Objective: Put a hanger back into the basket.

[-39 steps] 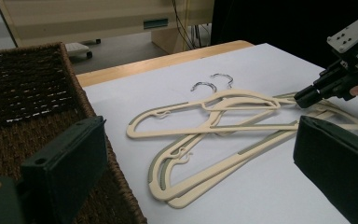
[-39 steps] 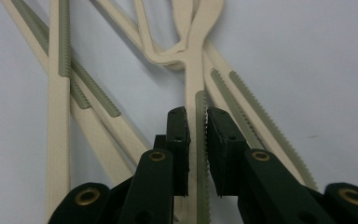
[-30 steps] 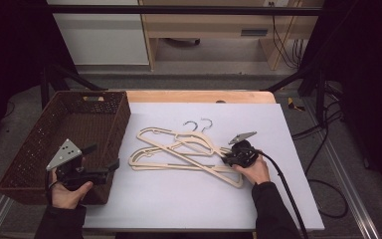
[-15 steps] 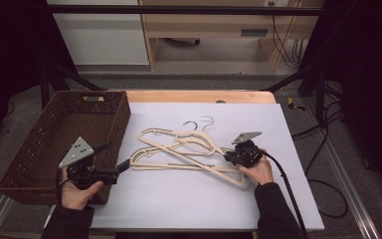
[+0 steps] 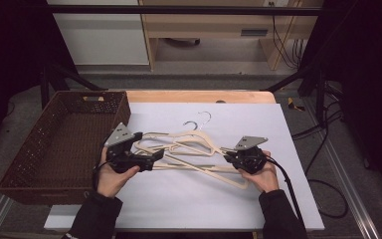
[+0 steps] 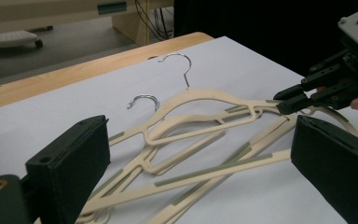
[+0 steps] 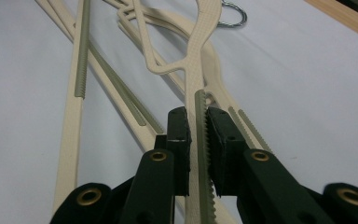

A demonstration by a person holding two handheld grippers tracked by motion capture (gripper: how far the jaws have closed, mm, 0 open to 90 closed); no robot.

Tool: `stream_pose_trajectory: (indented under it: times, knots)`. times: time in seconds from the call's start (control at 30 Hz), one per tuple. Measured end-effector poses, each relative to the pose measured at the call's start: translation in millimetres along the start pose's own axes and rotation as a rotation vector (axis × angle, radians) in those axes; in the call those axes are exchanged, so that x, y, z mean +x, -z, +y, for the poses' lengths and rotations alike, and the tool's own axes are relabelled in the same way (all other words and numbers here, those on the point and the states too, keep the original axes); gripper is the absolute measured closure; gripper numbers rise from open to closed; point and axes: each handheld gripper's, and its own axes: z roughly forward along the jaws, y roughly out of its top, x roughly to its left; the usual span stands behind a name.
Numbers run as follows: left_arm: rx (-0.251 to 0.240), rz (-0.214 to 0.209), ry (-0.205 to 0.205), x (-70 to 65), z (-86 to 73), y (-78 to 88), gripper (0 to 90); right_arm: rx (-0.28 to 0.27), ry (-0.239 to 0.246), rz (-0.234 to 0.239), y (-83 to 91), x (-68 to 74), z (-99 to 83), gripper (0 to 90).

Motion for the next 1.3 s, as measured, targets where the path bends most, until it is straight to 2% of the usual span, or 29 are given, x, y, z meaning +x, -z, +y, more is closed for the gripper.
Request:
stream_pose_trajectory:
  times: [0.17,0.33,0.47,0.53,0.73,0.83,0.97,1.1,1.2,1.3]
  knots:
    - [0.016,-0.023,0.025,-1.3,13.5,-30.6,5.2,-0.017,0.013,0.002,4.2,3.9,0.0,80.2]
    - [0.042,-0.038,0.012,-1.5,23.5,-56.1,6.7,-0.028,0.022,0.0,5.0,5.8,0.0,80.2]
    - [0.06,-0.051,0.016,0.8,26.2,-73.7,8.5,-0.034,0.03,0.004,5.5,7.9,0.1,80.3]
    - [0.074,-0.046,0.006,2.4,26.5,-81.7,9.5,-0.028,0.037,0.001,6.3,8.2,0.3,80.2]
    - [0.137,-0.029,-0.02,15.4,19.4,-101.6,12.8,-0.031,0.045,0.004,8.2,8.3,0.2,80.3]
    - [0.181,-0.022,-0.047,21.6,14.9,-110.5,13.9,-0.037,0.044,0.002,7.9,8.9,0.2,80.2]
    - [0.231,-0.035,-0.083,27.3,7.3,-123.7,15.4,-0.043,0.042,0.001,8.8,9.6,0.6,80.3]
    - [0.289,-0.018,-0.112,30.7,-1.2,-136.8,16.7,-0.04,0.053,0.003,9.7,10.3,0.6,80.3]
    - [0.306,-0.003,-0.14,30.7,-5.6,-144.3,19.9,-0.04,0.056,0.001,10.9,10.8,0.7,80.2]
    - [0.319,0.013,-0.157,31.6,-8.9,-150.0,27.1,-0.046,0.062,0.005,11.5,10.8,0.8,80.3]
